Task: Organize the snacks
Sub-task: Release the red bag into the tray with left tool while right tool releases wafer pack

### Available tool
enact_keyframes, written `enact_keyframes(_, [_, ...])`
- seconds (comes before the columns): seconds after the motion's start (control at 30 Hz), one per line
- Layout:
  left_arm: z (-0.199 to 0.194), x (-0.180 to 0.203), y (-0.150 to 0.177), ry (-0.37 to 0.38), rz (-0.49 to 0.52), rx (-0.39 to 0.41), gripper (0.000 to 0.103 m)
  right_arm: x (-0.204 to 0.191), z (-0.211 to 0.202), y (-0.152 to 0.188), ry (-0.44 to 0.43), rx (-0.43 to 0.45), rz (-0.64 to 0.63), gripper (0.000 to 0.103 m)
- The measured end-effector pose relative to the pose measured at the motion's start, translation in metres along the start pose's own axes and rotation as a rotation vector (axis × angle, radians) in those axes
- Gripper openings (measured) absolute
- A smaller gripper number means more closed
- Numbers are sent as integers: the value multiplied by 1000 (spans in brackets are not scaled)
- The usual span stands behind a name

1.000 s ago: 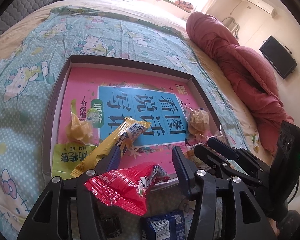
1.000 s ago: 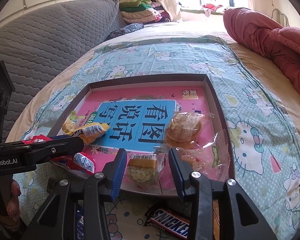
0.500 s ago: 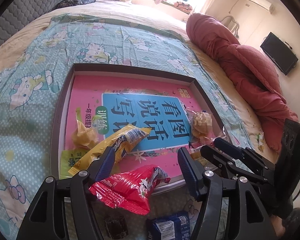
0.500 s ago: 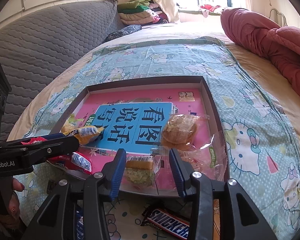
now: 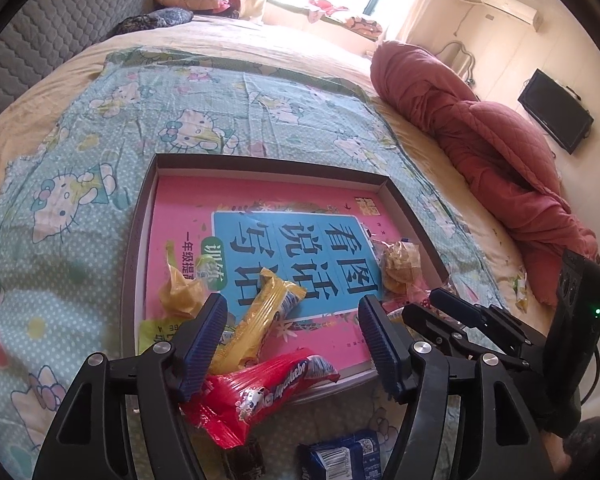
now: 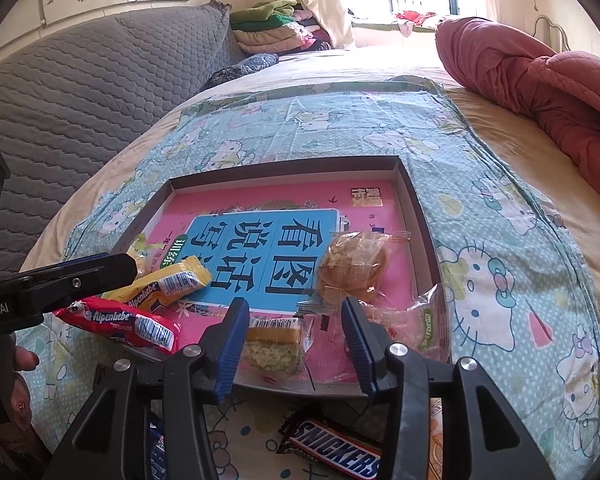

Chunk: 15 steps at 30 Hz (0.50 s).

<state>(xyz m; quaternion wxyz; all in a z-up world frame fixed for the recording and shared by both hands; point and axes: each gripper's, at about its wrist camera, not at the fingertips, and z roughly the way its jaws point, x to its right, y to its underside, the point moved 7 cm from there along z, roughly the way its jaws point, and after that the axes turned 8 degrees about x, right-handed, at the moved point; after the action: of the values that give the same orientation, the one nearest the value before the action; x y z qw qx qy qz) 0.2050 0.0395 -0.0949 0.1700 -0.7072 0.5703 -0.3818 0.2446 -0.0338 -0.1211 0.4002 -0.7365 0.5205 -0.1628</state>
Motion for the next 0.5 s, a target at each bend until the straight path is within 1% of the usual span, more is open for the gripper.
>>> enact_keyframes(0.27, [-14, -10, -14, -29, 10, 47, 70, 0, -3, -2, 0, 9, -2, 48])
enact_keyframes(0.4, [-23, -17, -20, -53, 15, 68, 72, 1, -5, -5, -4, 20, 5, 53])
enact_keyframes(0.5, [-29, -23, -20, -75, 38, 68, 72, 2, -7, -7, -6, 28, 10, 54])
